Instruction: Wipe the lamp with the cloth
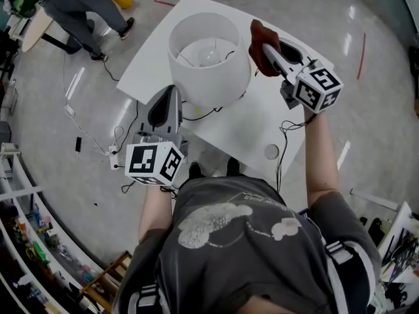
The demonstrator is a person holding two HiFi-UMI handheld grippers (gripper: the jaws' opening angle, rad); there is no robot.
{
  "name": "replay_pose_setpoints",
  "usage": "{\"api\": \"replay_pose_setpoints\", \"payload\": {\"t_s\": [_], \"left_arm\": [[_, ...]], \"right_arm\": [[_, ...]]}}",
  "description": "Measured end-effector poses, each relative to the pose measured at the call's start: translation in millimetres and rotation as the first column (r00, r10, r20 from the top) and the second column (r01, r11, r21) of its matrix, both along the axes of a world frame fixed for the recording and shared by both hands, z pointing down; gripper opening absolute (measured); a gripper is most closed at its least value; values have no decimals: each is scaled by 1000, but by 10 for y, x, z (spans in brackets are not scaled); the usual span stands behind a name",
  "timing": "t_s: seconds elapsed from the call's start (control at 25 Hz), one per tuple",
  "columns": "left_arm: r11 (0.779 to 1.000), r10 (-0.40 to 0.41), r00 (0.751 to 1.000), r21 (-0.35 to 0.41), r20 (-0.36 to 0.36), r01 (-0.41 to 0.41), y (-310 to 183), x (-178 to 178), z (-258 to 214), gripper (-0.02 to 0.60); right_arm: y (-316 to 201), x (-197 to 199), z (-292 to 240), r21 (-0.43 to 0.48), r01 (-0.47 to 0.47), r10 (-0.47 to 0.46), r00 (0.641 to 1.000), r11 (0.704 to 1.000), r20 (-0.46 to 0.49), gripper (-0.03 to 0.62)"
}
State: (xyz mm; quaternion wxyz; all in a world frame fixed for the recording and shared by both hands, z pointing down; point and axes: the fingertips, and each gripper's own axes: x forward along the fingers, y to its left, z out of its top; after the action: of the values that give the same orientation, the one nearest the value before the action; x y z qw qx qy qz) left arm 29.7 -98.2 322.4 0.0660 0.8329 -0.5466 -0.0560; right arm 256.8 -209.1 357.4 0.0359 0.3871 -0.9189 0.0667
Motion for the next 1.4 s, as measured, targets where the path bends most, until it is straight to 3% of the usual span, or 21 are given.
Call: {"api": "replay_pose_setpoints", "payload": {"t_s": [0.2,0.36,0.76,1.0,1.2,1.4], "left_arm": [[996,56,998,68,0,-55,-57,-76,-279,8],[991,105,994,86,2,-105,-107,-86,-341,8],[974,225,974,17,-17,-225,-100,-71,-71,8],[961,271,962,-50,-47,-273,-59,-151,198,8],[937,327,942,-106,-75,-333,9,-180,413,8],[917,378,922,-102,-87,-386,-9,-199,406,8]], "right_arm": [[256,-186,-631,126,-3,-5,998,992,64,86],[431,-423,-692,153,16,-23,999,988,41,86],[716,-383,-152,20,-139,138,990,990,34,86],[926,-355,347,-66,-230,233,972,971,38,86],[1092,-427,717,-141,-293,299,954,946,22,86],[1187,-405,654,-132,-371,374,928,919,-2,86]]}}
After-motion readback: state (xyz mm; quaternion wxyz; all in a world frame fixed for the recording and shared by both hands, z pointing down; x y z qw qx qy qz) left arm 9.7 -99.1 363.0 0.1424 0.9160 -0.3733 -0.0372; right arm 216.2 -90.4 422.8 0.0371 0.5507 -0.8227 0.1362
